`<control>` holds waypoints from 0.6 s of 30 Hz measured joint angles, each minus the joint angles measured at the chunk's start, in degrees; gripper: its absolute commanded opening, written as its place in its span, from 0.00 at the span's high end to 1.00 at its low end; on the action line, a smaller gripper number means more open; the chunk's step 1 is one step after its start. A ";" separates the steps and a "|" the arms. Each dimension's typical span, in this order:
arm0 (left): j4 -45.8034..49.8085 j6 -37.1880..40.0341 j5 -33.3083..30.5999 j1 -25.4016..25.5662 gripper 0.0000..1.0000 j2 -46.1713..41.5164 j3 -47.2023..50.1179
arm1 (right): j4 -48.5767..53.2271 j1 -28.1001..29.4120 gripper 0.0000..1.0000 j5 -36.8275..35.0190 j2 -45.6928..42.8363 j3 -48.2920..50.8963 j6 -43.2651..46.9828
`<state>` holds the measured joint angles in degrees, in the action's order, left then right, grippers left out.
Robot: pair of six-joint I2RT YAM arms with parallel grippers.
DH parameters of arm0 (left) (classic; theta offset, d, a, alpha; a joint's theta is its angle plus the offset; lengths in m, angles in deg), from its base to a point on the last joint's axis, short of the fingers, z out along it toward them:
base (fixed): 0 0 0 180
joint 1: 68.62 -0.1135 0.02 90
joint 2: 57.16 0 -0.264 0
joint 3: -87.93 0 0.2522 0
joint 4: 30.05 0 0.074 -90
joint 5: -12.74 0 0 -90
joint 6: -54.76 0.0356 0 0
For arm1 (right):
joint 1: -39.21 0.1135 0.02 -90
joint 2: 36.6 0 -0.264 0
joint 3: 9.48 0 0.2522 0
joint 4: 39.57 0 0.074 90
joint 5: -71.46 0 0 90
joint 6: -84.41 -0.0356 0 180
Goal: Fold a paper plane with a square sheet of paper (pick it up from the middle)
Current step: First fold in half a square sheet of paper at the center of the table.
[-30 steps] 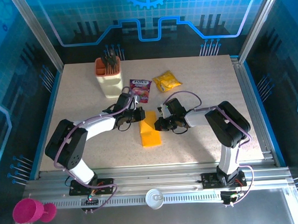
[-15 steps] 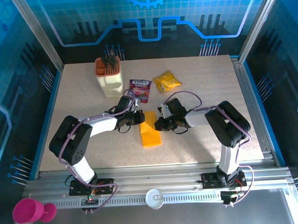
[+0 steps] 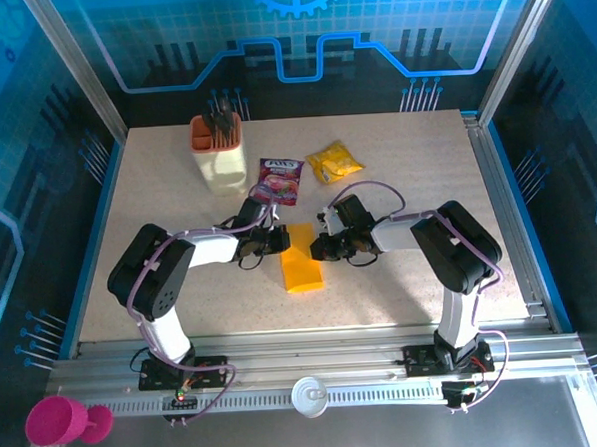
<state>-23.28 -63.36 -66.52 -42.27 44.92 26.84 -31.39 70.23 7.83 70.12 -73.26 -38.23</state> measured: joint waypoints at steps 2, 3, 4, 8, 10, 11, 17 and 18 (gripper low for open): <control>-0.57 0.00 0.26 0.02 1.00 0.17 0.04 | 1.18 -0.42 1.00 -0.33 -0.39 -0.20 0.20; -0.90 0.02 0.48 0.00 1.00 0.24 0.15 | 1.92 -0.63 1.00 -0.63 -0.68 -0.24 0.35; -1.14 0.00 0.55 0.00 1.00 0.26 0.26 | 2.64 -0.79 1.00 -0.85 -1.01 -0.28 0.39; -1.38 0.02 0.70 0.00 1.00 0.31 0.26 | 6.71 -0.57 1.00 -2.69 -2.45 -1.25 0.79; -1.38 0.00 0.70 0.00 1.00 0.33 0.26 | 8.20 0.35 1.00 -3.43 -3.13 -2.10 0.79; -1.38 0.02 0.70 0.00 1.00 0.35 0.26 | 8.66 1.05 1.00 -3.63 -3.41 -2.58 0.79; -2.10 0.02 0.87 0.00 1.00 0.68 0.26 | 9.03 6.47 1.00 -3.87 -4.28 -4.81 0.44; -2.19 0.02 0.92 0.00 1.00 0.72 0.26 | 8.98 7.32 1.00 -3.87 -4.28 -4.96 0.26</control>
<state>-25.46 -63.34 -65.60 -42.27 45.64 27.10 -22.41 77.55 3.96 65.83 -78.23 -37.97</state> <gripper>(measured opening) 0.047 0.055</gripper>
